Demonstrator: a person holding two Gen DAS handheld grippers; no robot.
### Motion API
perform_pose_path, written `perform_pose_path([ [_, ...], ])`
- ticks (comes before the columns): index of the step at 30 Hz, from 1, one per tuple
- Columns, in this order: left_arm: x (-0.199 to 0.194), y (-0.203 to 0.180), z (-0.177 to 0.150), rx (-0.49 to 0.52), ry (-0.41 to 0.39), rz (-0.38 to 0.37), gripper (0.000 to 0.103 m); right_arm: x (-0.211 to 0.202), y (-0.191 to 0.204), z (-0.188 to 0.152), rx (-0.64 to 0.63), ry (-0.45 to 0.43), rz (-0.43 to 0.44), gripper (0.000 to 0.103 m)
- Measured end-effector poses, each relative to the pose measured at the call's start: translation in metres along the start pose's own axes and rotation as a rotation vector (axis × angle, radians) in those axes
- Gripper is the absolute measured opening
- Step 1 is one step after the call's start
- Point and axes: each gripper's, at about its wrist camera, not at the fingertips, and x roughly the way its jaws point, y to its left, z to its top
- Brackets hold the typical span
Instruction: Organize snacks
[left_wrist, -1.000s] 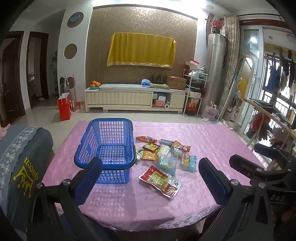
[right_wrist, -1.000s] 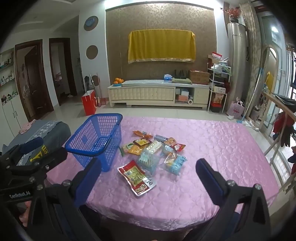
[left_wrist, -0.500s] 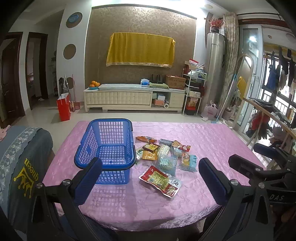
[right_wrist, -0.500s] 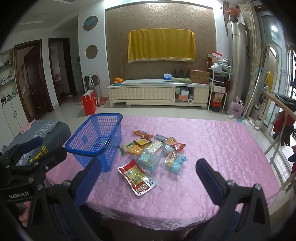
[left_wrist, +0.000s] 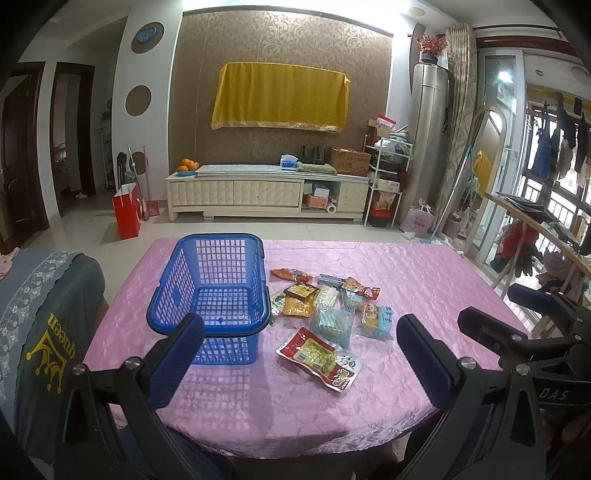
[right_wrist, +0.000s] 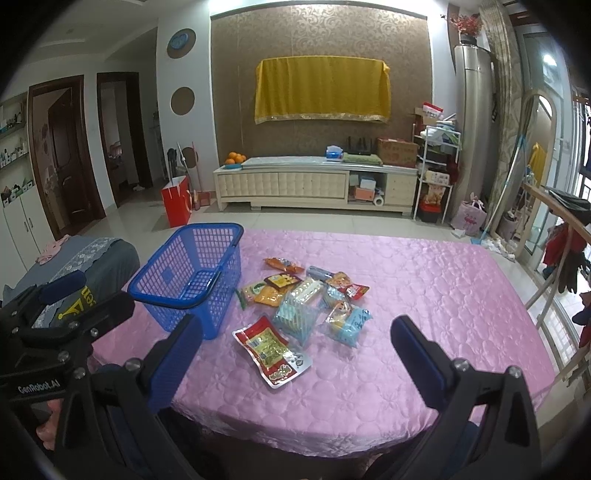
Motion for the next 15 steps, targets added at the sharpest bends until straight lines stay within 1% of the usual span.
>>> perform_pose_path([
  [15,-0.0005,-0.0032,-0.0015,-0.003,0.007,0.011,0.103,-0.0001,0.0015,-0.0007,-0.009,0.016,-0.003,0.103],
])
